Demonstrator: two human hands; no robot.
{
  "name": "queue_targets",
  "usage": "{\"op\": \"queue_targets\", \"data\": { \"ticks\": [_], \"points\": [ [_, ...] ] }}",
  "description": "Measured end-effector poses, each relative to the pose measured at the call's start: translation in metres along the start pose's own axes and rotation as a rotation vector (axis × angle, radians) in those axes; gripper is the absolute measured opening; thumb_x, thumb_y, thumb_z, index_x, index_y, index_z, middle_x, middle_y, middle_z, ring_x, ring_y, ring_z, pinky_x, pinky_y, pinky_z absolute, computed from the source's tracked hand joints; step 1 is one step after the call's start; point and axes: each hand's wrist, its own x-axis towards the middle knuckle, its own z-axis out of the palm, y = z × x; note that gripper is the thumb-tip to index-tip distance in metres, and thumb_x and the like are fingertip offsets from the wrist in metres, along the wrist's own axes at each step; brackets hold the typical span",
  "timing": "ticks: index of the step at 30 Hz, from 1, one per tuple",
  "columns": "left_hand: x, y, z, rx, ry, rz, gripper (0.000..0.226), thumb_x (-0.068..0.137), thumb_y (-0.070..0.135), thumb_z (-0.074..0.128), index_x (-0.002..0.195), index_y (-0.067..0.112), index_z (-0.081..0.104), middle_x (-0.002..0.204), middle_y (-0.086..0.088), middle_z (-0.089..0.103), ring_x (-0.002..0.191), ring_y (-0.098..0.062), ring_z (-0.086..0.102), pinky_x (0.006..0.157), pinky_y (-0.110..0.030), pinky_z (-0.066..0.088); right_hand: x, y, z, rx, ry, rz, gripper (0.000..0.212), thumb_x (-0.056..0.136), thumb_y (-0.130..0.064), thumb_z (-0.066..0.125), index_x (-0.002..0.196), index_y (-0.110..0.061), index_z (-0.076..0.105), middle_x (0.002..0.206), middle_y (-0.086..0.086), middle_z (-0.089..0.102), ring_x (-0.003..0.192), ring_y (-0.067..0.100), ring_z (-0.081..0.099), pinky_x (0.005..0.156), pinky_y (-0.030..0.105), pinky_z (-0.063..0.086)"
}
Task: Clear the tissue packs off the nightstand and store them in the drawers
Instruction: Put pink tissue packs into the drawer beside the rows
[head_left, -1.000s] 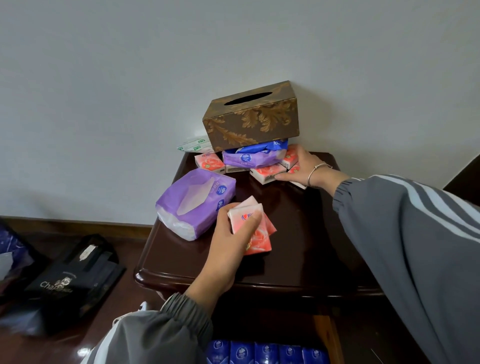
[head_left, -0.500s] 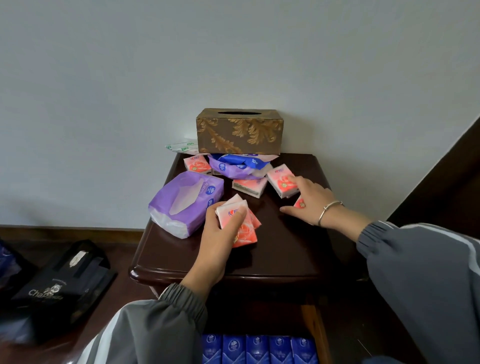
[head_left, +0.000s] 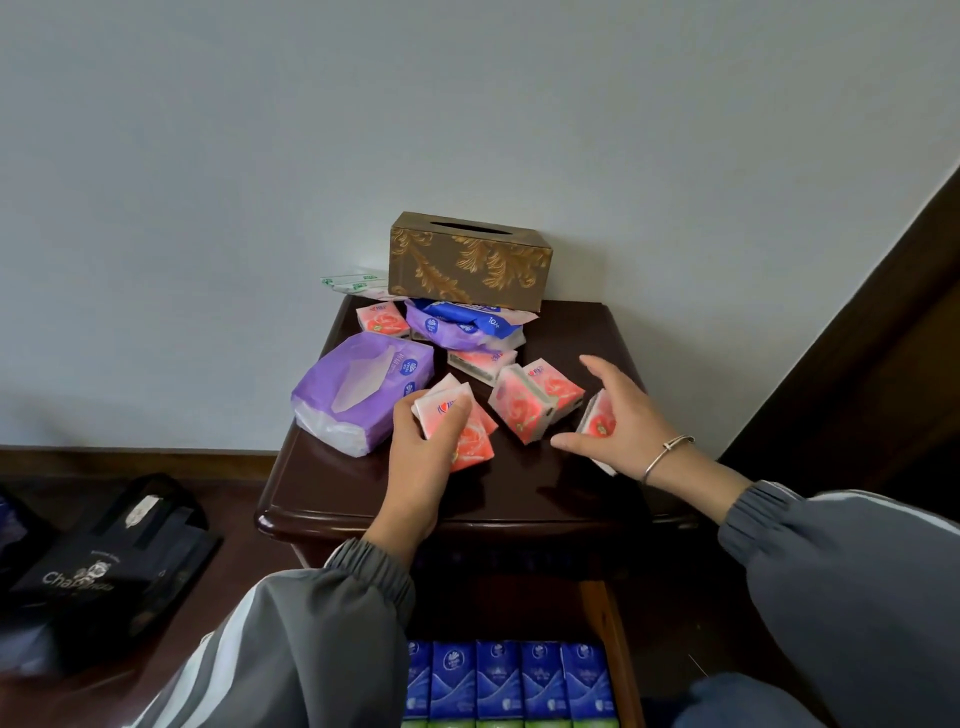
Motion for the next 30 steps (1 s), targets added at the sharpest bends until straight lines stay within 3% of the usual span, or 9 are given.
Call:
{"op": "queue_targets", "data": {
  "ticks": [8,11,14,18,23,27,30],
  "points": [
    [-0.002,0.0,-0.002,-0.008,0.008,0.003,0.045,0.084,0.036,0.072,0.12,0.021,0.05,0.111,0.002,0.067,0.096,-0.009,0.069,0.08,-0.03,0.055,-0.006,0.006,-0.01,-0.013,-0.208,0.131,0.127,0.042,-0.067,0.078,0.144,-0.037,0.009,0.154,0.0,0.023,0.139,0.021,0.029,0.112,0.042,0.031],
    [-0.002,0.002,-0.003,-0.03,0.009,-0.011,0.045,0.084,0.036,0.071,0.12,0.021,0.05,0.111,0.002,0.067,0.095,-0.009,0.07,0.083,-0.034,0.056,-0.007,0.014,-0.021,-0.014,-0.237,0.175,0.112,0.054,-0.054,0.082,0.143,-0.032,0.018,0.151,-0.001,0.031,0.136,0.019,0.035,0.108,0.034,0.032],
    [-0.005,0.003,-0.006,-0.079,0.014,-0.029,0.044,0.084,0.036,0.071,0.12,0.023,0.05,0.114,0.0,0.066,0.098,-0.011,0.069,0.083,-0.035,0.056,-0.008,0.016,-0.022,-0.1,-0.27,0.157,0.092,0.062,-0.049,0.08,0.137,-0.028,0.032,0.137,-0.003,0.047,0.114,0.012,0.047,0.091,0.027,0.039],
    [-0.017,0.002,-0.022,-0.024,0.018,0.001,0.047,0.077,0.044,0.073,0.117,0.029,0.051,0.112,0.002,0.067,0.099,-0.011,0.069,0.083,-0.034,0.056,-0.002,0.007,-0.025,-0.204,-0.271,0.102,0.079,0.064,-0.044,0.078,0.129,-0.027,0.038,0.125,-0.002,0.052,0.105,0.013,0.05,0.083,0.027,0.043],
    [-0.026,0.004,-0.042,-0.026,-0.063,-0.025,0.051,0.072,0.049,0.073,0.115,0.029,0.054,0.11,0.0,0.069,0.1,-0.015,0.069,0.082,-0.037,0.056,0.032,-0.019,-0.046,-0.26,-0.185,-0.022,0.078,0.063,-0.024,0.079,0.13,-0.024,0.04,0.123,0.002,0.051,0.114,0.021,0.045,0.09,0.033,0.041],
    [-0.025,0.008,-0.039,-0.075,-0.045,-0.05,0.054,0.074,0.046,0.072,0.119,0.023,0.053,0.112,-0.002,0.068,0.1,-0.016,0.069,0.083,-0.038,0.056,0.061,-0.047,-0.039,-0.265,-0.365,-0.067,0.085,0.063,-0.006,0.078,0.135,-0.022,0.035,0.132,0.005,0.043,0.118,0.021,0.046,0.097,0.037,0.044],
    [-0.025,0.007,-0.038,-0.07,-0.032,-0.051,0.054,0.072,0.047,0.073,0.117,0.024,0.053,0.11,-0.001,0.069,0.099,-0.014,0.07,0.082,-0.036,0.056,0.075,-0.053,-0.034,-0.433,-0.501,-0.084,0.092,0.067,0.007,0.069,0.142,-0.029,0.029,0.152,0.005,0.019,0.138,0.027,0.027,0.106,0.043,0.039]
  ]
}}
